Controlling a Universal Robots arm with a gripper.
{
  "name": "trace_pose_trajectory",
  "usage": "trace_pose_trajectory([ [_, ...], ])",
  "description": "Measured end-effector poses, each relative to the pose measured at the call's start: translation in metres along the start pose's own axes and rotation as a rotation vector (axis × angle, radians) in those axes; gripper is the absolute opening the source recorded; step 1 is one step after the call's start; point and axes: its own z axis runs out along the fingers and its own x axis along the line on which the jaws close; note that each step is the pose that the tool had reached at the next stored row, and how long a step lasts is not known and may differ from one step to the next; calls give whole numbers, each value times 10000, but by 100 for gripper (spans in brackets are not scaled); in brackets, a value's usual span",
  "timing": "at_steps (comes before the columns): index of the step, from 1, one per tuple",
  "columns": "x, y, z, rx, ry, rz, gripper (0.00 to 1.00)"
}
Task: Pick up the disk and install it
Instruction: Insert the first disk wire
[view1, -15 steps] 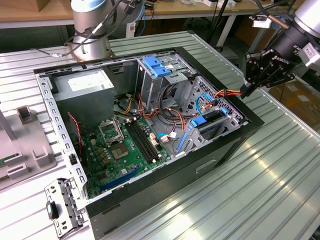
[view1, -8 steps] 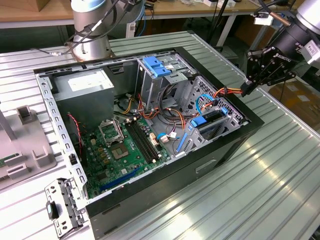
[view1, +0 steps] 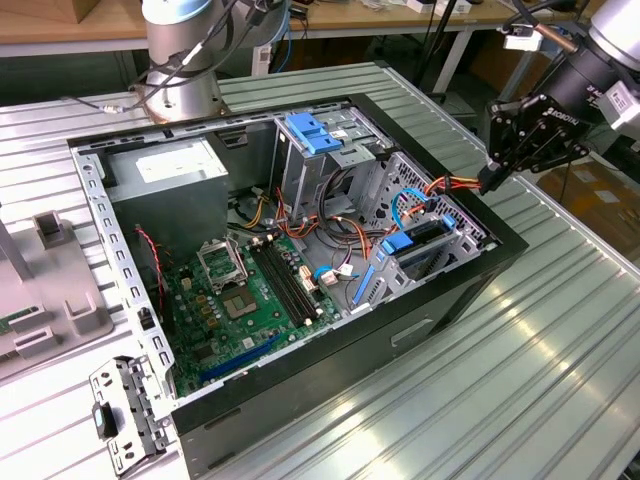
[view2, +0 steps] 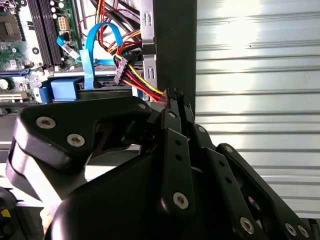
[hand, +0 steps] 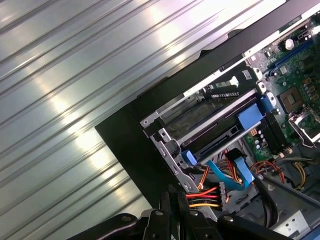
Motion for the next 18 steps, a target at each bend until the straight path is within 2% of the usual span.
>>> trace_pose_trajectory([
  [7, -86, 69, 46, 3, -2, -1, 17],
  [12, -178, 140, 75, 19, -13, -3, 17],
  [18, -220, 173, 100, 20, -14, -3, 17],
])
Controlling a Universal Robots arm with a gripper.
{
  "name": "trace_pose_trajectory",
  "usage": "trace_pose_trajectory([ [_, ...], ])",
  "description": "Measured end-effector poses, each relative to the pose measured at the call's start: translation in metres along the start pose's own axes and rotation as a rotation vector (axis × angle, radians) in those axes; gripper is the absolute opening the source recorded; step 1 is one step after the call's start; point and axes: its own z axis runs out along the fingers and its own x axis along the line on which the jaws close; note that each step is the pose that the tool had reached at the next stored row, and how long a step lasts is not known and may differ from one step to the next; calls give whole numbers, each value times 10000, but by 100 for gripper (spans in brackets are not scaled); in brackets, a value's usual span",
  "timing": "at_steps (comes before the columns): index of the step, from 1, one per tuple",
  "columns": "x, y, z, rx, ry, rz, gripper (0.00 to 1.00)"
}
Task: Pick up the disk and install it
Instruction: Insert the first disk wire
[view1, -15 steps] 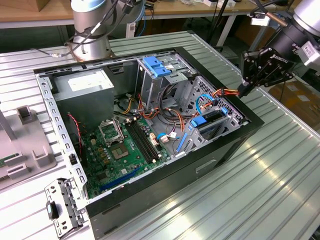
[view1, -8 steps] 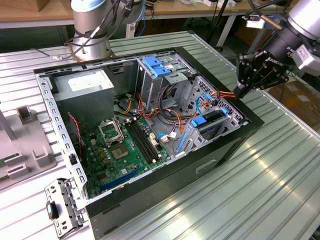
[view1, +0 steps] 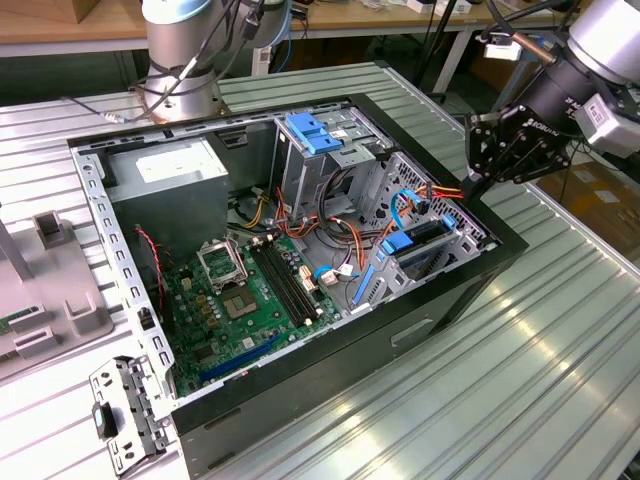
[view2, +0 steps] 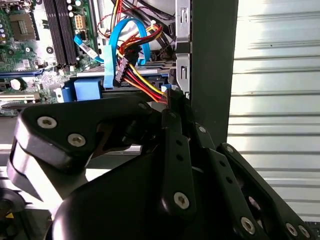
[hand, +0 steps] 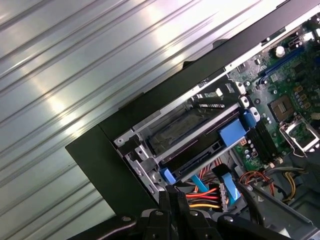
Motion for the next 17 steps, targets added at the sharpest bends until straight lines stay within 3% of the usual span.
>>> trace_pose_trajectory([
  [17, -96, 82, 96, -1, 1, 0, 17],
])
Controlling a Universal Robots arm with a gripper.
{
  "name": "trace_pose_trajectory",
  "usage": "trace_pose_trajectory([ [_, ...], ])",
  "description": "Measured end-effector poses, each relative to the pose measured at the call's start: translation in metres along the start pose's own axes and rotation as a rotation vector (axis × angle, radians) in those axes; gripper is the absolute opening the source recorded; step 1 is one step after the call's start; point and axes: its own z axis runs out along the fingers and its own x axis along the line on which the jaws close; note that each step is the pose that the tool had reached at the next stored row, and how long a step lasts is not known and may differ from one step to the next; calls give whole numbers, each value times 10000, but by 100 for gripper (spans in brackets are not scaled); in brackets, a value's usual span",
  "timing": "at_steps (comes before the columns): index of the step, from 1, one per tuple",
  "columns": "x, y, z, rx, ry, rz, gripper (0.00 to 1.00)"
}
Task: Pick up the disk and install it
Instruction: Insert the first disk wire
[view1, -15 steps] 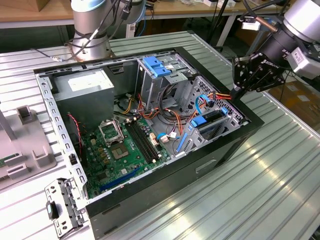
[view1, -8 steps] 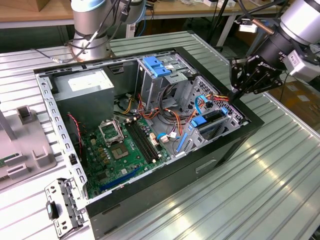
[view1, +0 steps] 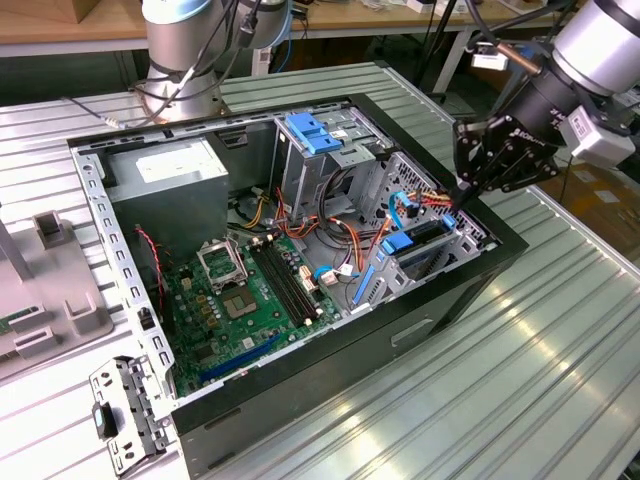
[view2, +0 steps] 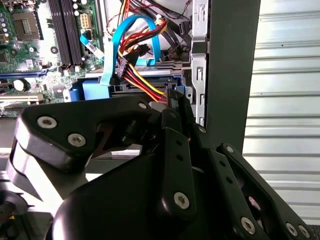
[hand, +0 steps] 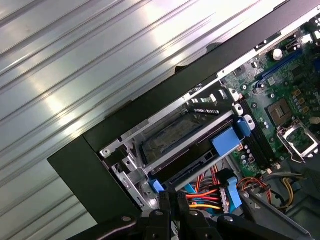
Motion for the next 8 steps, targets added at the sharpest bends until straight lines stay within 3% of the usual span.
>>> trace_pose_trajectory([
  [8, -23, 21, 28, -2, 1, -1, 17],
])
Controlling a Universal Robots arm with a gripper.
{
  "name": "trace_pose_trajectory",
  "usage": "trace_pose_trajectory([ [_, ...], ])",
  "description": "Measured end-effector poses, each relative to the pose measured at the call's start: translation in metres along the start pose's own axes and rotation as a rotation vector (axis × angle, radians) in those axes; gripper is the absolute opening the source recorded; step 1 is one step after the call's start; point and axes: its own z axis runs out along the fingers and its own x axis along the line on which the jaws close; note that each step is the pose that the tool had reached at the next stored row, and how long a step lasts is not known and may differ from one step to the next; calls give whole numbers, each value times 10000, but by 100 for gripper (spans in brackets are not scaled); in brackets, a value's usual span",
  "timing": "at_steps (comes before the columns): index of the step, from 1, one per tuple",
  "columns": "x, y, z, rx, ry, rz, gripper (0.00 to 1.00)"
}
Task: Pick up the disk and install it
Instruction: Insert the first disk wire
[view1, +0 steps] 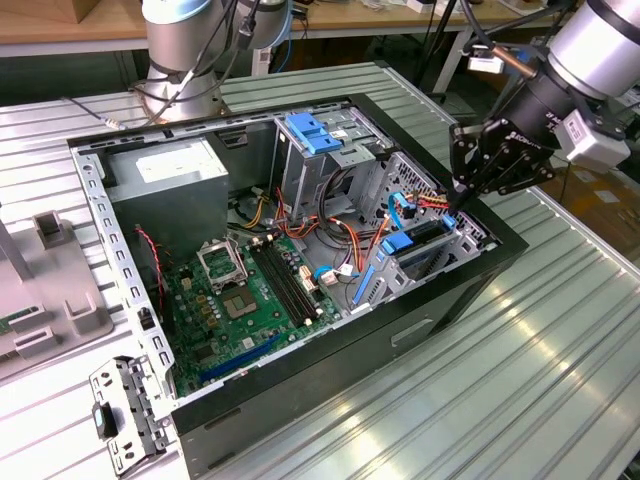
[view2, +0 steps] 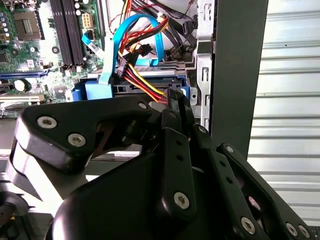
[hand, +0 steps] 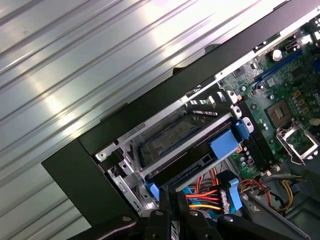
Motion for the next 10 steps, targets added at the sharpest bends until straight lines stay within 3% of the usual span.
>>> trace_pose_trajectory([
  [10, -3, 7, 27, 1, -1, 1, 17],
])
